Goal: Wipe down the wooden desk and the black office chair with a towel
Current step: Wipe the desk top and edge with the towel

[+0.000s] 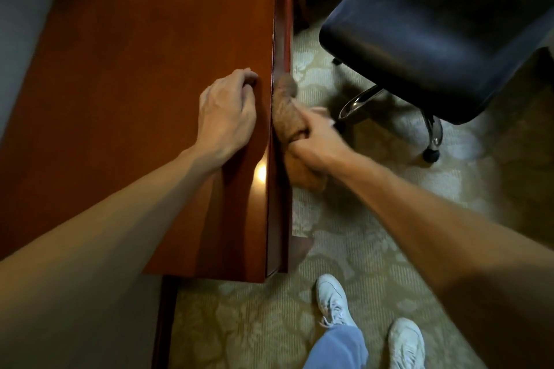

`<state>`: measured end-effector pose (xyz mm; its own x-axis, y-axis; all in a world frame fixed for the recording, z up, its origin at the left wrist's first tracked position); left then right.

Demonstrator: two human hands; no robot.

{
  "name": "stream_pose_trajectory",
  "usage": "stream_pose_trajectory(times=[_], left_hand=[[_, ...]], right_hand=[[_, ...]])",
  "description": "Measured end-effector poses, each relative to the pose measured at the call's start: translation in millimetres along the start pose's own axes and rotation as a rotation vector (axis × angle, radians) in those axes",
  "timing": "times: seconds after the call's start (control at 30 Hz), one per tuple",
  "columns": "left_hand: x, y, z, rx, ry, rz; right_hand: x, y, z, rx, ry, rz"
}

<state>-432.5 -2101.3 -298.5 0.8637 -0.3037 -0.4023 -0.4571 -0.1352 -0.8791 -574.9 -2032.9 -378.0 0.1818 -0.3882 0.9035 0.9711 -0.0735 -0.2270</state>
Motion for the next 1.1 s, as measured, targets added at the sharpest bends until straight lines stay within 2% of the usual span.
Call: stream_pose_trajectory(times=[0.1,0.2,0.27,0.37,0.43,0.57,0.63,0.73,0.8,0.87,0.97,1.1], left_hand=[[-1.1,-1.8,-4.9,0.032,-0.038,0.022],[-1.4,0.4,-4.4,0.033,-0.03,-0.017],[-5.2,3.7,-3.4,0.017,-0.028,-0.02],[-6.9,4.5,2.8,-0.007,-0.046,-0.032],[-10.2,4.2,10.5,-0.01,-0.046,-0.047],[-13.5,-14.4,35.7,-0.099,0.03,-0.172],[-11.0,-26.6,52.9,-0.119,0.035,-0.186],[-0.1,-44.8,83.7,-0.108,-0.008,-0.222],[6.2,-57.8,108.8,-0.098,-0.057,-0.232],[9.6,-69.6,137.1,-0.071,-0.109,-0.219],[15.7,-85.4,182.8,0.029,-0.169,-0.211],[24.1,-106.9,233.2,0.166,-0.229,-0.188]], right_hand=[[-3.9,20.9,23.9,0.004,0.001,-0.021],[-28.2,24.4,68.9,0.119,-0.045,-0.026],[-43.9,30.3,105.8,0.172,-0.052,0.003],[-56.6,41.2,150.3,0.167,-0.064,0.043],[-61.8,37.0,165.9,0.173,-0.12,0.075],[-69.7,17.5,175.3,0.296,-0.202,0.16],[-67.0,0.4,166.6,0.244,-0.157,0.098],[-58.0,-25.7,138.2,0.006,-0.037,-0.05],[-44.3,-31.8,115.5,-0.08,-0.018,-0.114],[-25.6,-24.8,94.9,-0.069,-0.03,-0.089],[-9.3,12.6,98.4,0.048,-0.038,-0.056],[-22.0,36.8,153.4,-0.025,-0.056,-0.06]])
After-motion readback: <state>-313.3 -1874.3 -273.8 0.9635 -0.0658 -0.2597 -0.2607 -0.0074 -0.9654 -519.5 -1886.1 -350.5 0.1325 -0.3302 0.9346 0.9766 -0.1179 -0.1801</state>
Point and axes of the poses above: each hand's wrist, its own z-axis away from the middle knuckle, its own y-axis out of the palm, x = y × z, the point moved 6 cm from there along -z, towards the middle knuckle, and after that the axes turned 11 degrees about -x, right-handed, at the moved point
